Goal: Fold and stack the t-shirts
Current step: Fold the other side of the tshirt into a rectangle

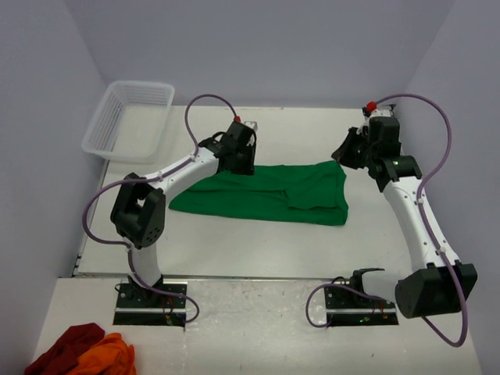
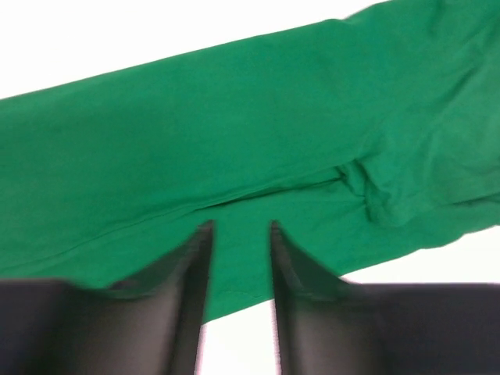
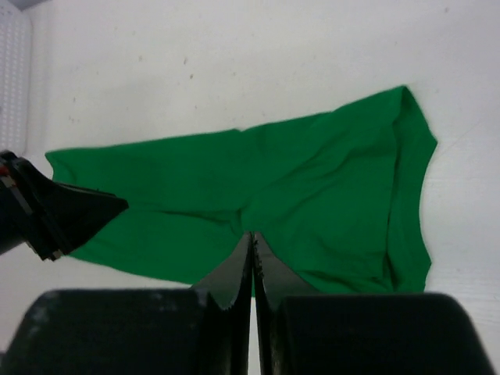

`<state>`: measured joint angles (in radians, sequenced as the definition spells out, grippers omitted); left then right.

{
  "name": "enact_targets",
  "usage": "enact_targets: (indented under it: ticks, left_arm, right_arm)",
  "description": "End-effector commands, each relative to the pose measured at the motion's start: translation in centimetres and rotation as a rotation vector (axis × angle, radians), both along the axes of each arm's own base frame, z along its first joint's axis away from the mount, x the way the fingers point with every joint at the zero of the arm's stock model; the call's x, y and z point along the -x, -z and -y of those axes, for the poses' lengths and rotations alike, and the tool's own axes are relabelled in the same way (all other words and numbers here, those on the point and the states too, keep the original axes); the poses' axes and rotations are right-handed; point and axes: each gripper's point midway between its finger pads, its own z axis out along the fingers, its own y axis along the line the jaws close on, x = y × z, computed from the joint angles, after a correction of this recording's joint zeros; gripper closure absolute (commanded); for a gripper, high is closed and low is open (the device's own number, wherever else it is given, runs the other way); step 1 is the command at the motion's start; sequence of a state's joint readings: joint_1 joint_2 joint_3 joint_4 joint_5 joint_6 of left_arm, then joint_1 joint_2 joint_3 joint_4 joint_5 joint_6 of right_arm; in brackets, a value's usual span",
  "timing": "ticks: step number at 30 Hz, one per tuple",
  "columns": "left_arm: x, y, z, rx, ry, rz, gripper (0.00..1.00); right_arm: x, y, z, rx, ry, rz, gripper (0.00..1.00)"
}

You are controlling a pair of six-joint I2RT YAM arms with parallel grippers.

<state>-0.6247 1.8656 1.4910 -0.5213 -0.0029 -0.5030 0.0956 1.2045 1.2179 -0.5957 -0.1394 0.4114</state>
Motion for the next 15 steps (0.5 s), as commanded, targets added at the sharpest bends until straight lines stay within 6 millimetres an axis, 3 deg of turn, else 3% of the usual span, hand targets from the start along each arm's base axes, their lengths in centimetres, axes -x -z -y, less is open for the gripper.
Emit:
enact_targets:
  ticks: [1, 2, 4, 5, 8, 9, 10, 11, 14, 15]
  left_arm:
    - [-0.6, -2.9, -1.8, -0.075, -0.035, 0.064, 0.72]
    - [-0.8, -2.9, -2.4, -0.101, -0.053, 0.074, 0.85]
    - [-0.9, -2.9, -3.1, -0.134, -0.054, 0.082, 0.97]
    - [-1.0, -2.8, -3.3, -0.154, -0.056, 0.085, 1.0]
    - [-1.9, -3.4, -3.1, -0.173, -0.033, 0.111, 1.0]
    - [-2.1, -2.9, -2.5, -0.169, -0.003, 0.1, 1.0]
    - [-2.7, -3.7, -1.9, -0.157, 0.026, 0.121, 1.0]
    - [-2.9, -3.2, -1.3, -0.155, 0.053, 0.114, 1.0]
    - [-3.4, -4.1, 1.7, -0.063, 0.167, 0.127, 1.0]
    - [-2.9, -3.4, 3.2, -0.01, 0.23, 0.094, 1.0]
  right_arm:
    - [0.7, 2.7, -2.7, -0.066, -0.113, -0.103, 1.0]
    - [0.6, 3.7, -3.6, -0.062, -0.134, -0.138, 1.0]
    - [0.2, 5.0, -4.3, -0.036, -0.13, -0.165, 1.0]
    - [0.2, 6.7, -5.3, -0.018, -0.15, -0.216, 1.0]
    - [-0.2, 9.0, -6.6, 0.03, -0.154, -0.305, 1.0]
    - [0.0, 10.5, -7.8, 0.052, -0.179, -0.352, 1.0]
    - [0.1, 10.9, -8.3, 0.06, -0.185, -0.361, 1.0]
    - [0.2, 11.3, -8.8, 0.068, -0.19, -0.364, 1.0]
    - [1.0, 12.0, -10.7, 0.053, -0.228, -0.374, 1.0]
    - [1.3, 12.3, -11.0, 0.057, -0.232, -0.378, 1.0]
